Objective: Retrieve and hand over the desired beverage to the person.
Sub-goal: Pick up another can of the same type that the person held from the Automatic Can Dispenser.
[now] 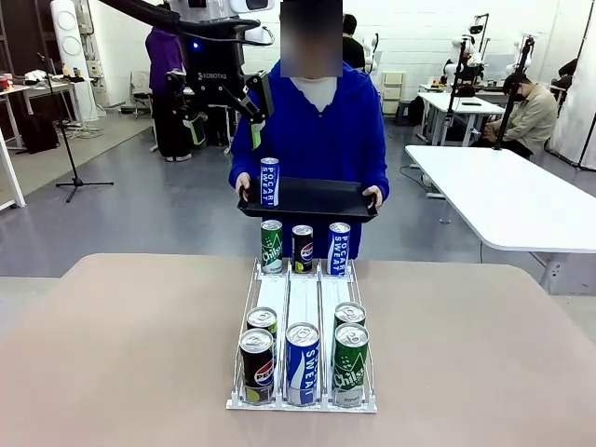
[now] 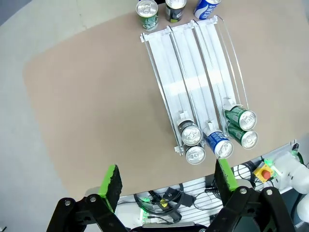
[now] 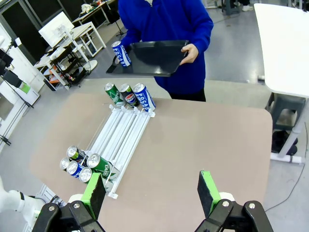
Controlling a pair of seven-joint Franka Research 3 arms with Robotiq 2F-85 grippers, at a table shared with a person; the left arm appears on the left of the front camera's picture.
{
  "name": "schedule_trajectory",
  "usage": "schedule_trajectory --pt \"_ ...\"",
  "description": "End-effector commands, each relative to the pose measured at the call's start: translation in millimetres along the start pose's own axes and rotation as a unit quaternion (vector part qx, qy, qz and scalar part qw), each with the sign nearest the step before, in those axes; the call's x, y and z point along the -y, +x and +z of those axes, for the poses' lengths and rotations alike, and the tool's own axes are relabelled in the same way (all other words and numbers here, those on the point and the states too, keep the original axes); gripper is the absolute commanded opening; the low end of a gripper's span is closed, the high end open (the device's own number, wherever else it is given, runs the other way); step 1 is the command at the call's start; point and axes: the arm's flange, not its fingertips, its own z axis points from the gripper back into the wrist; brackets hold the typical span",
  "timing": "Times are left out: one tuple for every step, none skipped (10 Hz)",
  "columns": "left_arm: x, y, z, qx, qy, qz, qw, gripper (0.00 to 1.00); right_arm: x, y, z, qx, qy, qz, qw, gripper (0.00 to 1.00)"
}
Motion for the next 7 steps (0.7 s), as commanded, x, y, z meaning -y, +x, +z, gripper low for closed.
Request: schedule_trajectory --pt "1 2 2 0.001 0.002 0.0 1.0 1.0 1 -1 -3 0.003 0.011 -0.001 1.0 1.0" --pt "1 2 2 0.001 0.002 0.0 1.0 1.0 1 -1 -3 0.003 0.011 -0.001 1.0 1.0" --pt "0 0 0 0.0 0.0 0.0 1.0 1.0 1 -1 -3 0.003 0.011 -0.001 1.0 1.0" --pt "-22 -4 -4 -0.023 -0.042 -0.075 0.996 1.0 1 -1 -3 0.003 0.011 -0.001 1.0 1.0" --pt "-52 -13 -5 -0.015 -0.09 -0.148 0.985 1.0 1 -1 -3 0.003 0.011 -0.001 1.0 1.0" --pt "-87 -23 -6 -0.004 -0.13 -0.208 0.969 1.0 1 -1 -3 0.003 0.011 -0.001 1.0 1.0" --pt "-132 -35 -10 0.024 -0.174 -0.242 0.954 1.0 1 -1 -3 0.003 0.011 -0.001 1.0 1.0"
